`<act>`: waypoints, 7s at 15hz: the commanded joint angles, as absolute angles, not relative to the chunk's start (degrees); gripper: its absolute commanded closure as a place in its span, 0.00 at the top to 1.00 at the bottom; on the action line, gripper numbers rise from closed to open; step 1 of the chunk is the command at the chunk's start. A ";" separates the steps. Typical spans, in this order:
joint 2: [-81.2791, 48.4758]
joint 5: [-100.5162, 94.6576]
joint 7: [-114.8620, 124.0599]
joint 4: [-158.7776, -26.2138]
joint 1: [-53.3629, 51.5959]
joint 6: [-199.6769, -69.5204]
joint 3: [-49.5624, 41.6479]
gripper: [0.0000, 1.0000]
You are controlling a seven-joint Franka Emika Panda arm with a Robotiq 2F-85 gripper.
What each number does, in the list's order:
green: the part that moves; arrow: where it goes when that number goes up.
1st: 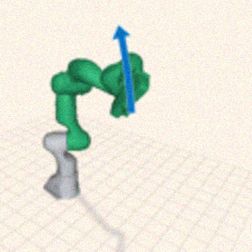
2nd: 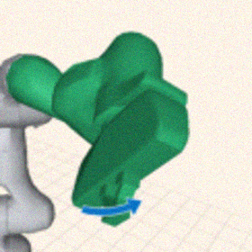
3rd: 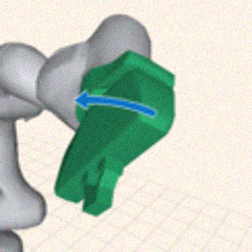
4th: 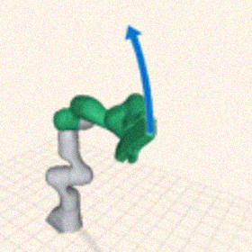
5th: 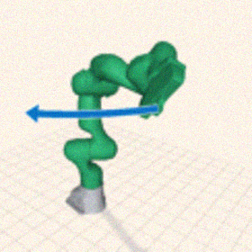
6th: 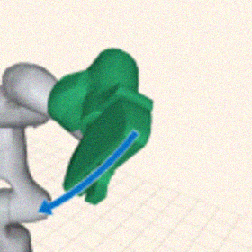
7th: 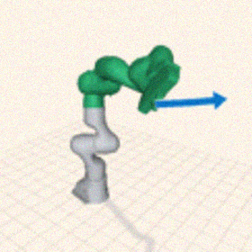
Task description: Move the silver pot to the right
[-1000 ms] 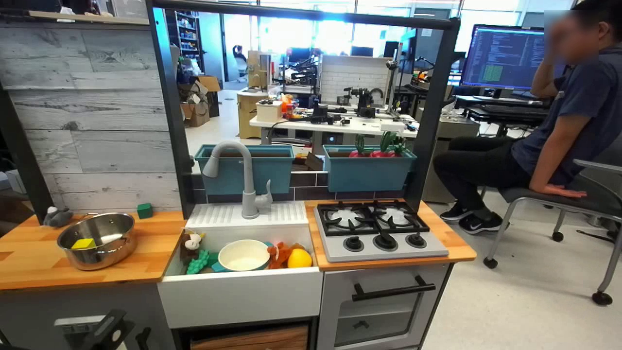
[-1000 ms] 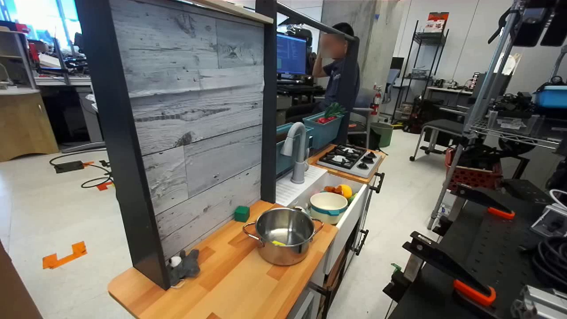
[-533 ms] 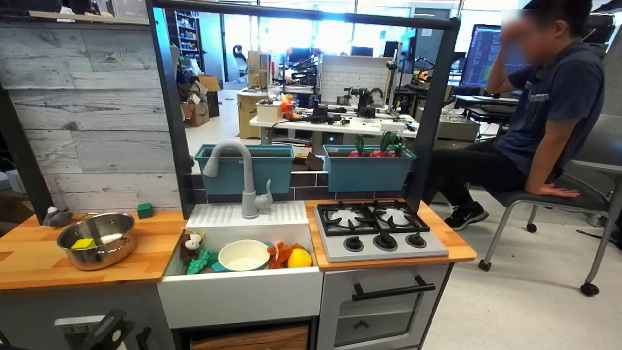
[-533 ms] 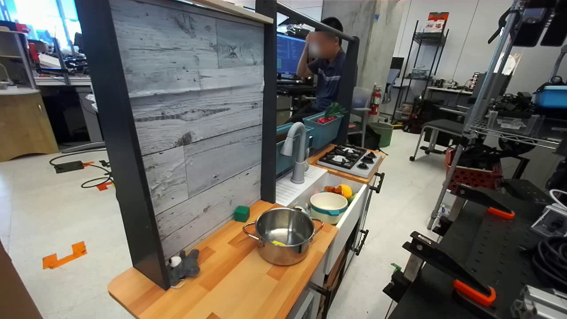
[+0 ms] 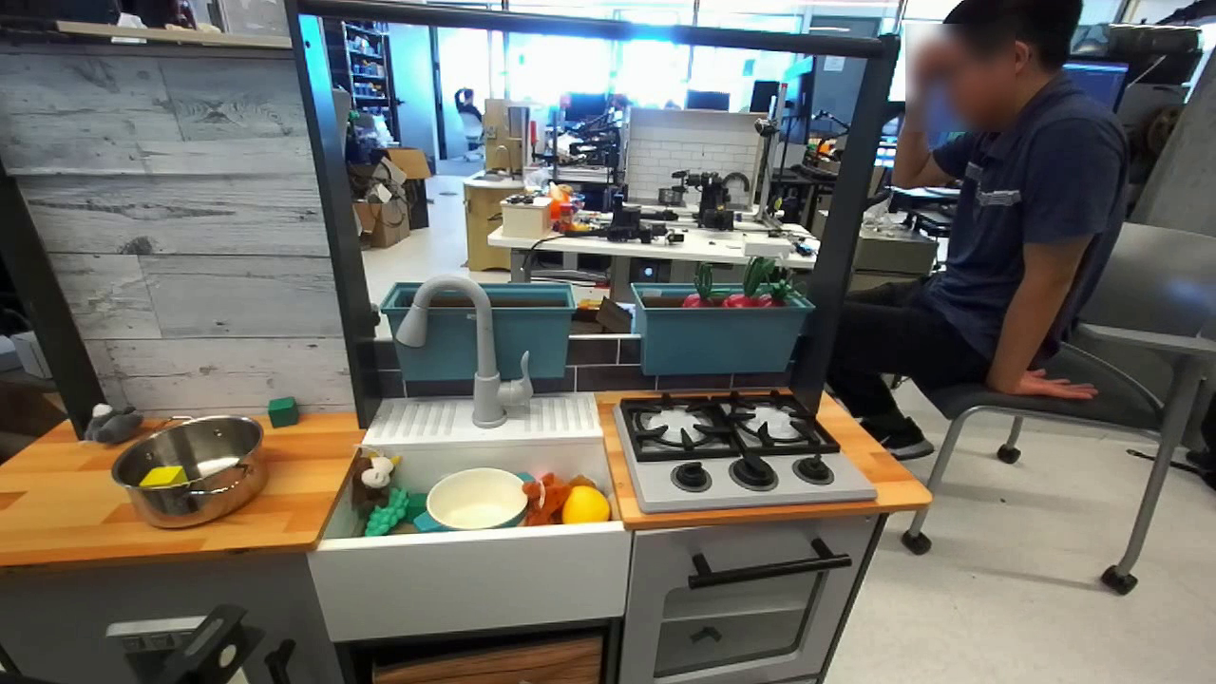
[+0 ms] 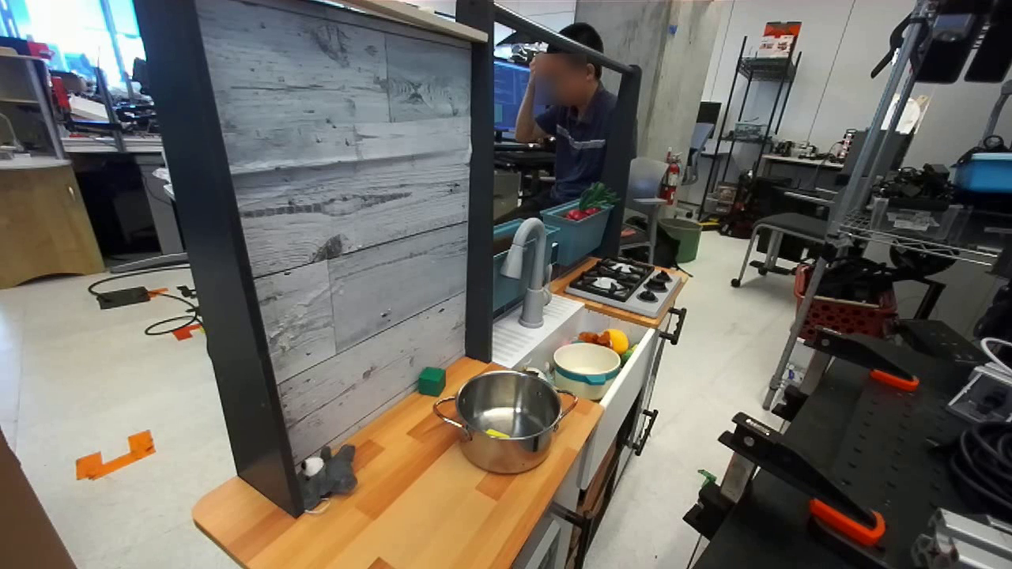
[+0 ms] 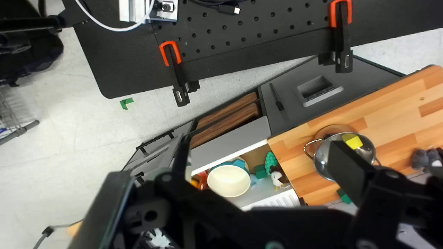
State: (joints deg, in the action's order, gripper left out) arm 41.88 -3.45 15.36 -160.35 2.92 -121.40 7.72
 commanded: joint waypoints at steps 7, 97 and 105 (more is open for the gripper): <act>31.20 -3.16 12.58 -156.13 1.30 -130.56 6.96 1.00; -59.90 -10.26 70.69 -84.16 -21.88 -134.96 -9.12 1.00; -58.19 -14.26 71.50 -87.54 -25.16 -139.63 -11.37 1.00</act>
State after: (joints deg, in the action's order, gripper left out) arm -59.80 -12.69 70.31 -85.07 -24.03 -138.00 -10.17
